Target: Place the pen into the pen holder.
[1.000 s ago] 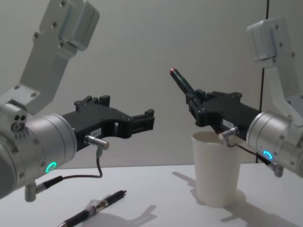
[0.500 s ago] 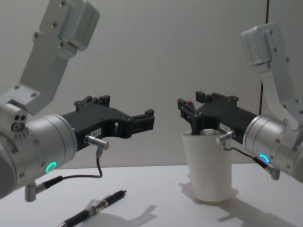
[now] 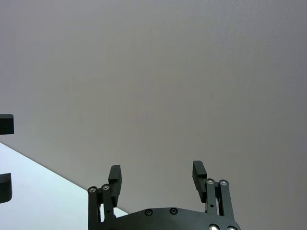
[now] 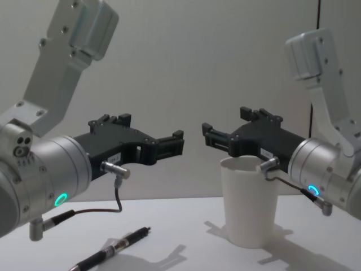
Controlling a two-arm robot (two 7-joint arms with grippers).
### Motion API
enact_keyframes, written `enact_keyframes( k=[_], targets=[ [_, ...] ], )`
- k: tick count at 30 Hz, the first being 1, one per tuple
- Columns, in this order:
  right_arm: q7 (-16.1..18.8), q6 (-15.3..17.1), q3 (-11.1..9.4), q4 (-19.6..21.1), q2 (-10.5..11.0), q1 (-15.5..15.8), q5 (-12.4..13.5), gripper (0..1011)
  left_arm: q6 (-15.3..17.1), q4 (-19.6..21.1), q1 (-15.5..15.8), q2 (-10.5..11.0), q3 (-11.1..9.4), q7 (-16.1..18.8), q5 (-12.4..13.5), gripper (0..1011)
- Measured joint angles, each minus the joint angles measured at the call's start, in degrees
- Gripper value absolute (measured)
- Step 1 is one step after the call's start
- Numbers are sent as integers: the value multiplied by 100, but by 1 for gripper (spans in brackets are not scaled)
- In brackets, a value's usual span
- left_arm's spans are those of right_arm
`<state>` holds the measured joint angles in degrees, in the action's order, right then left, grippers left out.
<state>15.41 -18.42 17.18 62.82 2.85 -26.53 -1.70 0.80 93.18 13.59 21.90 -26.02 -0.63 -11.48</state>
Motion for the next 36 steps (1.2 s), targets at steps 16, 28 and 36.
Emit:
enact_keyframes(
  k=[16,28,36],
  targets=[
    [13,18,-19,292,57,110,39,1002,0,0,0,0,0,0,0,1001],
    [-70,159,-83,1150,253,507,270,1002,0,0,0,0,0,0,0,1001],
    [-259,326,-150,1761,430,863,508,1002,0,0,0,0,0,0,0,1001]
  ],
)
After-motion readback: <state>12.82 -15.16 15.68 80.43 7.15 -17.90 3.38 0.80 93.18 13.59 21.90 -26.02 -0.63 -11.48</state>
